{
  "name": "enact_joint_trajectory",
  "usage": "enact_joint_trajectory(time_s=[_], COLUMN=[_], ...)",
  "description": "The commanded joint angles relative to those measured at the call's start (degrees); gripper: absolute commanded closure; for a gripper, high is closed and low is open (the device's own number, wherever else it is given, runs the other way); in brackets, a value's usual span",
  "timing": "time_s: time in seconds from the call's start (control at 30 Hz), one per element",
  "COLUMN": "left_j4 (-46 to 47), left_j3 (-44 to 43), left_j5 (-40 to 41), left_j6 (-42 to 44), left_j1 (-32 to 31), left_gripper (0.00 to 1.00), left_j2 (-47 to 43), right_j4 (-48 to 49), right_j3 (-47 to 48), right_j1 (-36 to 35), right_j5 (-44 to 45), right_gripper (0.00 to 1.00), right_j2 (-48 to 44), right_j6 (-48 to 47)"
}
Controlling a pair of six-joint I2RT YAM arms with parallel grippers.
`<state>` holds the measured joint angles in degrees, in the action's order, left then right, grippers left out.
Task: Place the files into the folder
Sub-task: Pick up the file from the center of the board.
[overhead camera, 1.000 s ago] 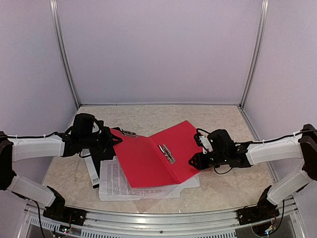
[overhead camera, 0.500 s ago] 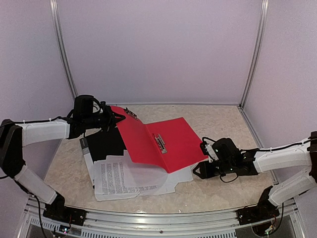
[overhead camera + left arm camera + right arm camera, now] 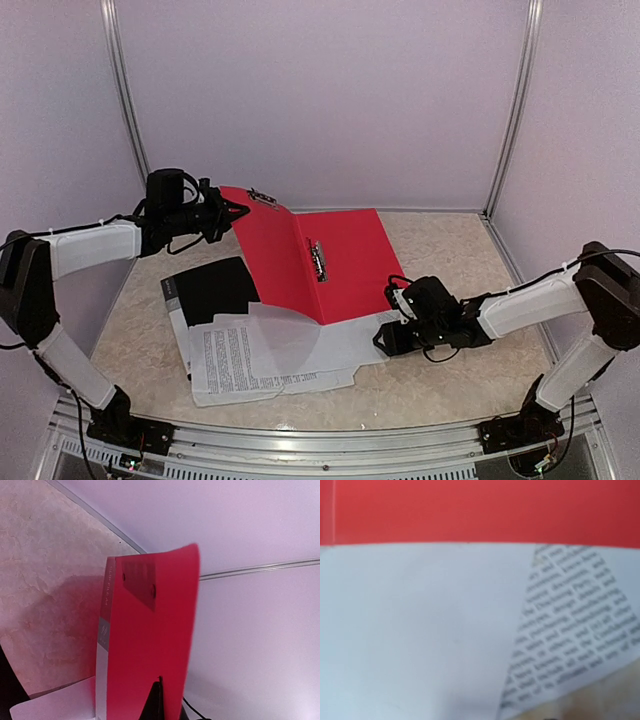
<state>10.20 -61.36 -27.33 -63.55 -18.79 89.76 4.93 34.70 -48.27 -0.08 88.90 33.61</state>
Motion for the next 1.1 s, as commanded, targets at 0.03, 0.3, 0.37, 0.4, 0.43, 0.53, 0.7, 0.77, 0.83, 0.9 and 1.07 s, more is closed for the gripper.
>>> enact_joint_trajectory(time_s=[0.03,0.3,0.37,0.4,0.43,0.53,0.7,0.77,0.83,0.9,1.07], left_j4=[-2.54,-5.28,-5.78,-6.11,-6.32,-7.37,-8.35,-8.65,-9.02,-9.54,-10.02], left_j3=[-1.03,0.13,0.39,0.51,0.61,1.18,2.80,3.21,3.44,3.37,3.18], left_j5=[-2.22,-3.19,-2.92,-2.70,-2.46,-1.52,0.29,0.82,1.25,1.63,1.50], left_j6=[3.95,6.23,6.79,7.08,7.40,8.48,10.11,10.64,11.23,11.80,13.32], left_j1=[1.46,1.48,1.55,1.48,1.54,1.50,1.52,1.48,1.52,1.47,1.49], left_gripper=[1.00,1.00,1.00,1.00,1.00,1.00,1.00,1.00,1.00,1.00,1.00], left_j2=[1.48,0.76,0.11,-0.07,-0.38,-1.33,-3.16,-3.68,-4.17,-4.40,-5.31], right_j4=[-0.07,-0.04,-0.27,-0.40,-0.46,-1.17,-2.18,-2.24,-2.72,-3.44,-7.27], right_j3=[0.48,0.57,0.43,0.19,-0.15,-0.91,-1.62,-1.86,-1.83,-1.62,-0.92], right_j1=[-0.72,-5.36,-6.17,-6.36,-6.50,-6.63,-6.58,-6.59,-6.62,-6.57,-6.58], right_j5=[0.18,0.86,1.63,1.98,2.30,3.27,4.42,4.52,4.71,5.06,6.72], right_gripper=[0.50,0.56,0.59,0.60,0.62,0.68,0.83,0.88,0.94,0.98,1.00], right_j2=[4.31,7.69,8.39,8.47,8.43,7.61,5.87,5.21,4.44,3.36,-0.55], right_j6=[-0.53,3.69,4.63,5.09,5.51,6.17,6.71,7.02,7.24,7.35,7.44])
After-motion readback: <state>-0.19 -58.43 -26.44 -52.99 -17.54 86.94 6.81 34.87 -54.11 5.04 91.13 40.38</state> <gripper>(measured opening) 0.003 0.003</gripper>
